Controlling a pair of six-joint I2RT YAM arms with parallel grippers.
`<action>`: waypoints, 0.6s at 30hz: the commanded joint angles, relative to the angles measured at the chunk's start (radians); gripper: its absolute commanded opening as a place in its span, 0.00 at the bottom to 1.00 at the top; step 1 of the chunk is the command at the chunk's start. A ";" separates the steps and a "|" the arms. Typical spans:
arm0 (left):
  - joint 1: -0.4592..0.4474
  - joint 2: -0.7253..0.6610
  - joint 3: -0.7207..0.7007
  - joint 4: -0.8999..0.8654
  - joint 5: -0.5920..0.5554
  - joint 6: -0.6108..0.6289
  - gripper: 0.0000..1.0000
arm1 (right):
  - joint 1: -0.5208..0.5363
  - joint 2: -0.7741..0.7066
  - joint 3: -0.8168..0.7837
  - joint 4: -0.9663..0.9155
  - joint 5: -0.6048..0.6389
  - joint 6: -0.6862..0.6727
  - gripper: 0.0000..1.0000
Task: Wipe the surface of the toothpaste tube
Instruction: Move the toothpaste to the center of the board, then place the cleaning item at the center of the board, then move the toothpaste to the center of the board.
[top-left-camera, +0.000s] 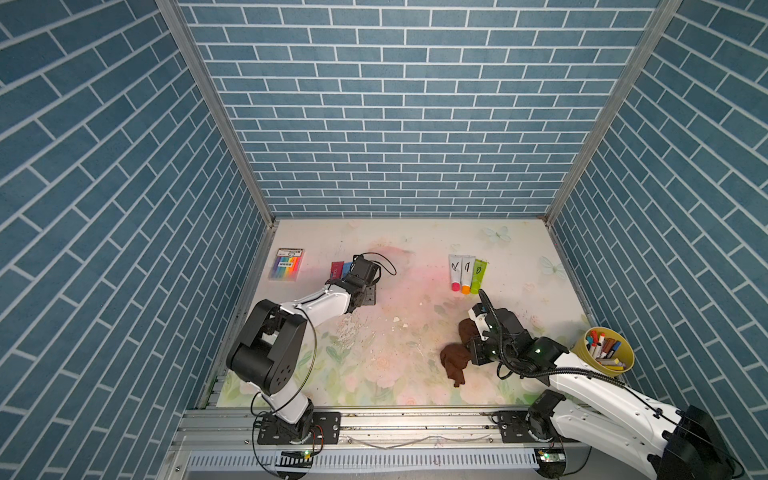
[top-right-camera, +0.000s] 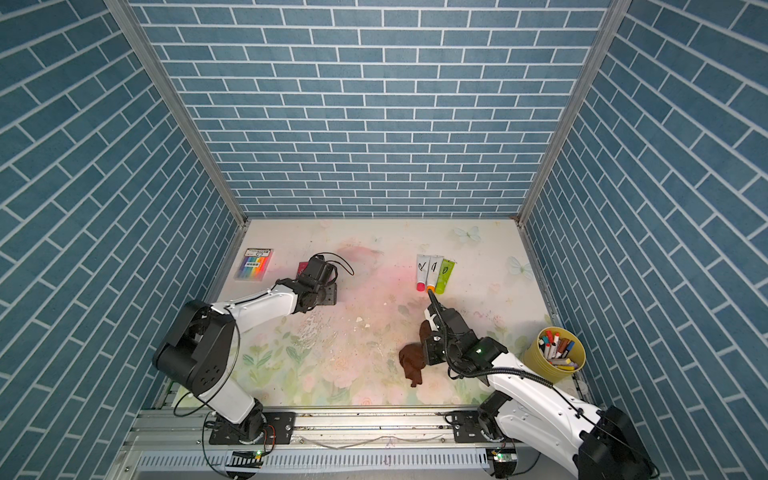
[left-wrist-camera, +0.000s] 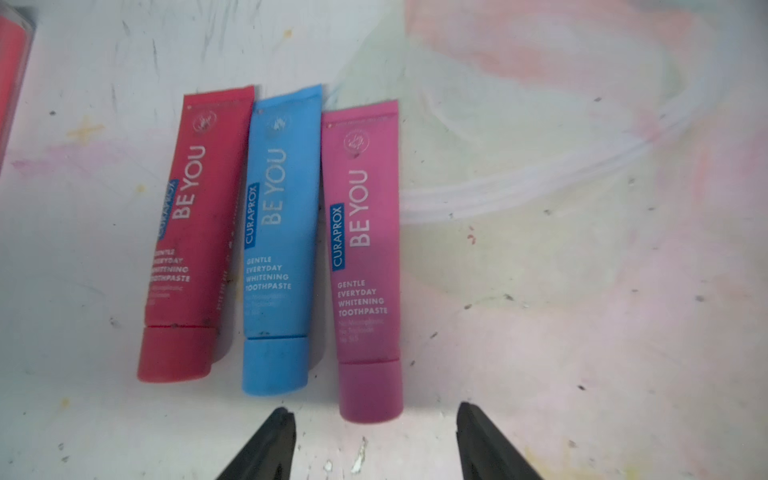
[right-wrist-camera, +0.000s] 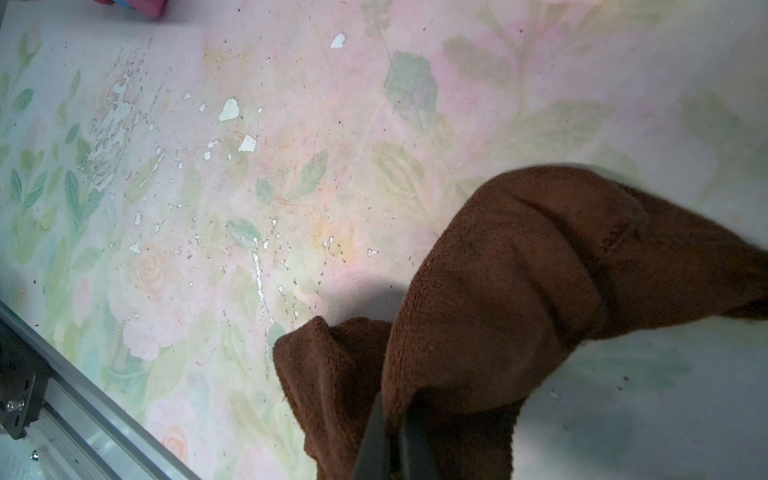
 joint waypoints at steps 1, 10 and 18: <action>-0.041 -0.067 0.006 -0.046 -0.012 -0.059 0.71 | 0.004 0.003 -0.002 0.005 0.028 -0.020 0.00; -0.219 -0.017 0.120 0.120 0.076 -0.129 0.97 | 0.004 -0.081 0.007 -0.092 0.086 0.037 0.10; -0.294 0.267 0.392 0.222 0.128 -0.131 1.00 | 0.004 -0.209 -0.082 -0.158 0.040 0.165 0.23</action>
